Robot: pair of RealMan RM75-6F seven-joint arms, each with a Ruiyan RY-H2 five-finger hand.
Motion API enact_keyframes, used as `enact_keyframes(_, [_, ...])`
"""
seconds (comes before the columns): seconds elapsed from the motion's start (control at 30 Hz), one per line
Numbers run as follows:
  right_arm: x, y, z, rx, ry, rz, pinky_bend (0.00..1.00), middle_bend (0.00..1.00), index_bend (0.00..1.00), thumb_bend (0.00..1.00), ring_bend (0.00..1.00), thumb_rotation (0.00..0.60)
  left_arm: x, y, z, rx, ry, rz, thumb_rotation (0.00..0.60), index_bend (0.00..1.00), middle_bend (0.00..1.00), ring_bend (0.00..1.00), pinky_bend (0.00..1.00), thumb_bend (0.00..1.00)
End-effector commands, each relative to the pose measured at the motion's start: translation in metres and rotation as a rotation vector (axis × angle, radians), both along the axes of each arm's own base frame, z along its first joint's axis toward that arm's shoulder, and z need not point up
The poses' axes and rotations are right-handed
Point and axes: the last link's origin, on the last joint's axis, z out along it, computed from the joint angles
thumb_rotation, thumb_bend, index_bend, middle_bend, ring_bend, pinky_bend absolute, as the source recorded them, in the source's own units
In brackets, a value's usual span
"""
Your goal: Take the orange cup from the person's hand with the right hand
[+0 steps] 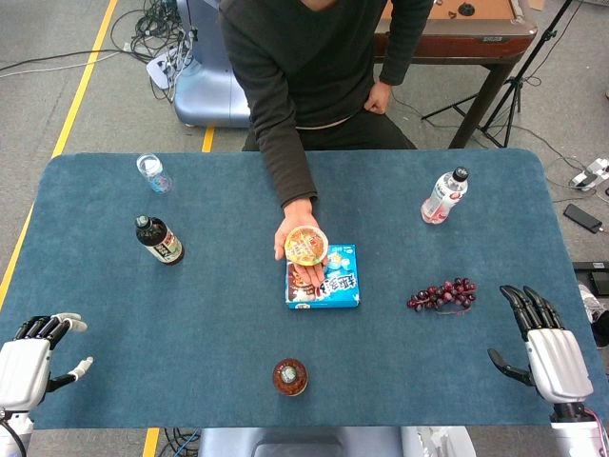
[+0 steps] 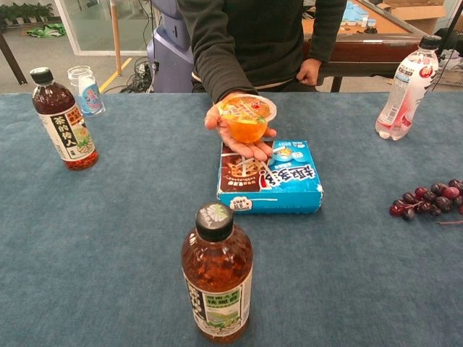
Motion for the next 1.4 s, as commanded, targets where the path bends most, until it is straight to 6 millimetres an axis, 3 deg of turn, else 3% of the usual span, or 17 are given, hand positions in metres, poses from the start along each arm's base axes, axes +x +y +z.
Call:
enact_keyframes(0.03, [0.000, 0.000, 0.000, 0.002, 0.000, 0.001, 0.11, 0.10, 0.00, 0.21, 0.00, 0.600, 0.000, 0.000, 0.000, 0.000, 0.000, -0.001, 0.600, 0.42, 0.34, 0.29, 0.20, 0.17])
enact_keyframes(0.47, [0.006, 0.000, 0.000, 0.007, 0.010, 0.030, 0.11, 0.10, 0.00, 0.21, 0.00, 0.600, 0.003, 0.000, 0.001, 0.002, -0.003, -0.012, 0.600, 0.42, 0.34, 0.29, 0.20, 0.17])
enact_keyframes(0.67, [0.020, -0.011, -0.008, 0.054, 0.033, 0.085, 0.11, 0.10, 0.00, 0.21, 0.00, 0.600, 0.002, 0.000, 0.001, -0.001, -0.003, -0.013, 0.600, 0.42, 0.34, 0.29, 0.20, 0.17])
enact_keyframes(1.07, [0.096, -0.057, -0.041, 0.175, 0.088, 0.274, 0.11, 0.10, 0.00, 0.21, 0.00, 0.600, 0.001, -0.004, 0.001, -0.002, -0.004, -0.008, 0.600, 0.42, 0.34, 0.29, 0.20, 0.17])
enact_keyframes(1.4, [0.152, -0.114, -0.069, 0.272, 0.057, 0.333, 0.11, 0.10, 0.00, 0.21, 0.00, 0.600, -0.002, -0.007, 0.003, 0.004, -0.007, 0.000, 0.600, 0.42, 0.34, 0.29, 0.20, 0.17])
